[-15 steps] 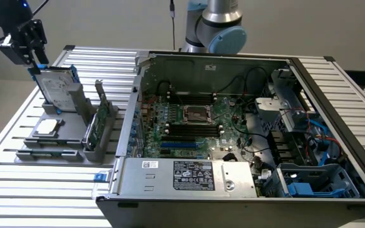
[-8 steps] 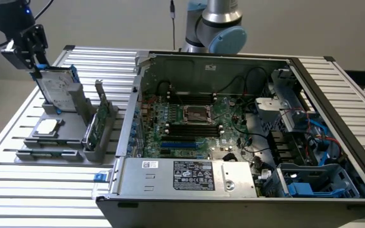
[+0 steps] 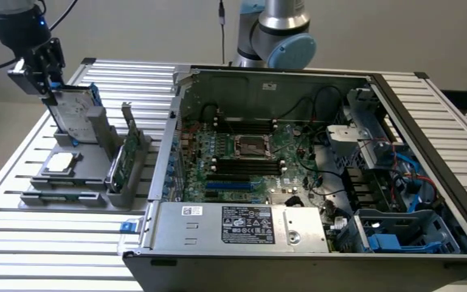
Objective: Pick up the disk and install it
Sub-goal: 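Pick up the disk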
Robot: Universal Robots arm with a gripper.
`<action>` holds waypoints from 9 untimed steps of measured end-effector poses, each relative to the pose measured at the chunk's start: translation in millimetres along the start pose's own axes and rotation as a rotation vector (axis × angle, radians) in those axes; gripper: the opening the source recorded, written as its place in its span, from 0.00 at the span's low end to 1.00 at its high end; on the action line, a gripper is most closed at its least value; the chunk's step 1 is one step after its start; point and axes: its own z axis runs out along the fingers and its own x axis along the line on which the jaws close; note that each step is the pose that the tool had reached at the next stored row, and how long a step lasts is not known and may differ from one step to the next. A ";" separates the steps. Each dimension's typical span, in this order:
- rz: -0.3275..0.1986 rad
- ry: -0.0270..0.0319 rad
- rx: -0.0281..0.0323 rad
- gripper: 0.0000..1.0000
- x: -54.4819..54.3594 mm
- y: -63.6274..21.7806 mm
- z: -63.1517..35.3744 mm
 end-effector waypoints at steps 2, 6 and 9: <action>0.000 -0.0002 -0.0051 0.54 0.0 -0.1 2.7; 0.000 -0.0002 -0.0082 0.54 0.0 -0.2 8.5; 0.000 -0.0006 -0.0086 0.54 -0.1 -0.2 9.3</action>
